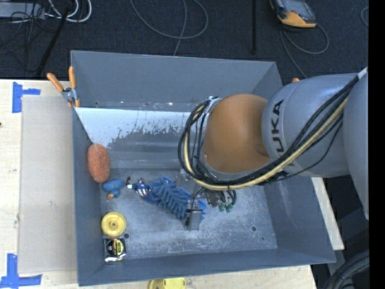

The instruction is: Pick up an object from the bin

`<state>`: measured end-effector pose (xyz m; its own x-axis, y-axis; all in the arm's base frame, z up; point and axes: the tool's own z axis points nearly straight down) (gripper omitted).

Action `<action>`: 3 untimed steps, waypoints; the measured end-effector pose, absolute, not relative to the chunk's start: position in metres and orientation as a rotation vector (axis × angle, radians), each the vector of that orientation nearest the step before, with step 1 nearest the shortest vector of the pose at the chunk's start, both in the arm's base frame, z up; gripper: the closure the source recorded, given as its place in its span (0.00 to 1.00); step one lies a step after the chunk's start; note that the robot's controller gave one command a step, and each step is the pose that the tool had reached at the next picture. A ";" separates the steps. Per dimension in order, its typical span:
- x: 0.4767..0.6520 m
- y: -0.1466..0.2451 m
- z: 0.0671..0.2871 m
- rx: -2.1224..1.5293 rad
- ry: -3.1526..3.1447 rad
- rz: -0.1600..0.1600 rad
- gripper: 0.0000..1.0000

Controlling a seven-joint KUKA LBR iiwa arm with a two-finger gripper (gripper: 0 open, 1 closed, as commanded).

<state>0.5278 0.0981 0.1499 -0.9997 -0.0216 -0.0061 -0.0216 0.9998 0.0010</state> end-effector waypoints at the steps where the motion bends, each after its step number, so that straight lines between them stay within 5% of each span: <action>1: 0.524 0.091 0.116 -0.019 3.142 0.000 1.00; 2: 0.524 0.091 0.116 -0.017 3.142 0.000 1.00; 3: 0.558 0.086 0.138 -0.009 3.145 0.000 1.00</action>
Offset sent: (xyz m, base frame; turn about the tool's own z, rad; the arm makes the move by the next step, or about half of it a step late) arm 0.0000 0.0000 0.0000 0.0000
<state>0.5584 0.0864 0.1380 -1.0000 -0.0055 0.0037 -0.0055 1.0000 -0.0001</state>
